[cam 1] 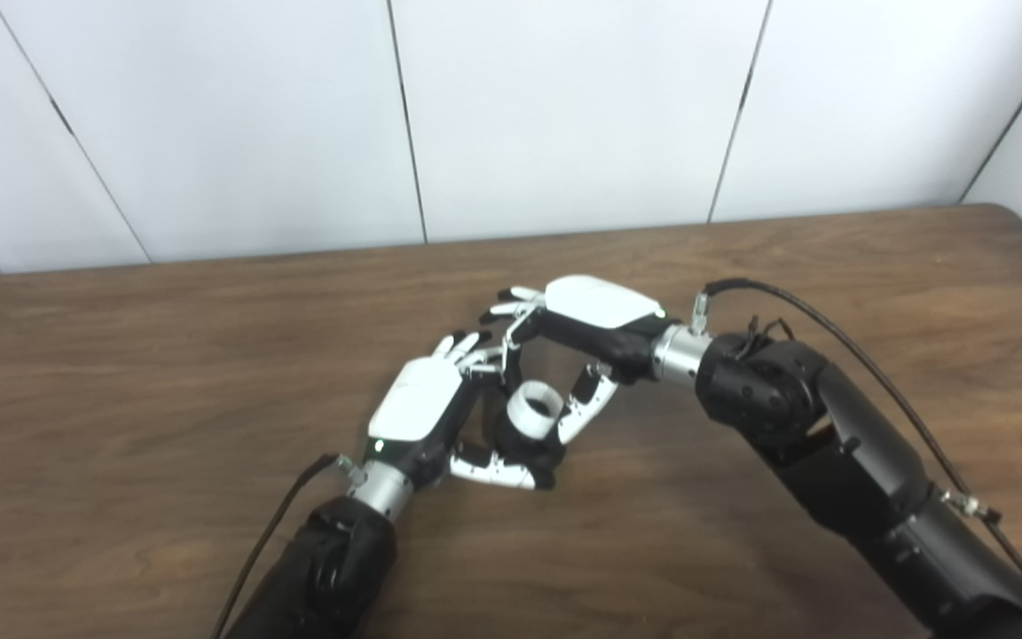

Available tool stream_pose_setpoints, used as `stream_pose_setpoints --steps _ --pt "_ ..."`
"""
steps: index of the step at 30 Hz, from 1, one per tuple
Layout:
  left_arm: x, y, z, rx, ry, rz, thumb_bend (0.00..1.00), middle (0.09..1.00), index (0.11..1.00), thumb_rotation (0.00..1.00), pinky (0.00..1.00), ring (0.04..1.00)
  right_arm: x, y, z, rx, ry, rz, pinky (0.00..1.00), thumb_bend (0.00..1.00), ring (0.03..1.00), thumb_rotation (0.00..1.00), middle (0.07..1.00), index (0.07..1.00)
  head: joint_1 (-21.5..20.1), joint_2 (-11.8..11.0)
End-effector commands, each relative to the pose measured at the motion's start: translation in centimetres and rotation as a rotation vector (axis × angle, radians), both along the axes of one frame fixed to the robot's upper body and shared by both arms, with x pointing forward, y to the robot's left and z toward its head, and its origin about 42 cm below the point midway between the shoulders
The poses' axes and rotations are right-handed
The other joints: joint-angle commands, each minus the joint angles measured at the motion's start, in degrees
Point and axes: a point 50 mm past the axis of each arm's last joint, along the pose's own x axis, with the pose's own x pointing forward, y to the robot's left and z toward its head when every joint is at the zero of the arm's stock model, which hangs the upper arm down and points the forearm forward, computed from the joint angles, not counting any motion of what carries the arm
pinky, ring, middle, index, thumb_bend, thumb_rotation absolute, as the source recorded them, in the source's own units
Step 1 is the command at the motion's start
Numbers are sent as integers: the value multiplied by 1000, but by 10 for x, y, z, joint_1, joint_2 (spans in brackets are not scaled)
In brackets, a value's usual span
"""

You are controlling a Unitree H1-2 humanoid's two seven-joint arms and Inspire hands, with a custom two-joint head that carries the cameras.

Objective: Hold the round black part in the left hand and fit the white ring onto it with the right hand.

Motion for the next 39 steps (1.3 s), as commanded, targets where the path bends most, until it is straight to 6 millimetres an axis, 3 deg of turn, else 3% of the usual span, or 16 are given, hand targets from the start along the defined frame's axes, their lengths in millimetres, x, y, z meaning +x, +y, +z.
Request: stream_pose_setpoints --steps 1,39 --pt "-15 -8 -15 31 63 -42 521 843 479 45 1000 954 0 6 12 14 -43 46 911 521 987 130 908 476 4 0" --pt "-20 -24 -8 35 71 -40 521 851 480 48 1000 968 -2 7 3 1 18 59 936 524 1000 144 952 487 18 -2"
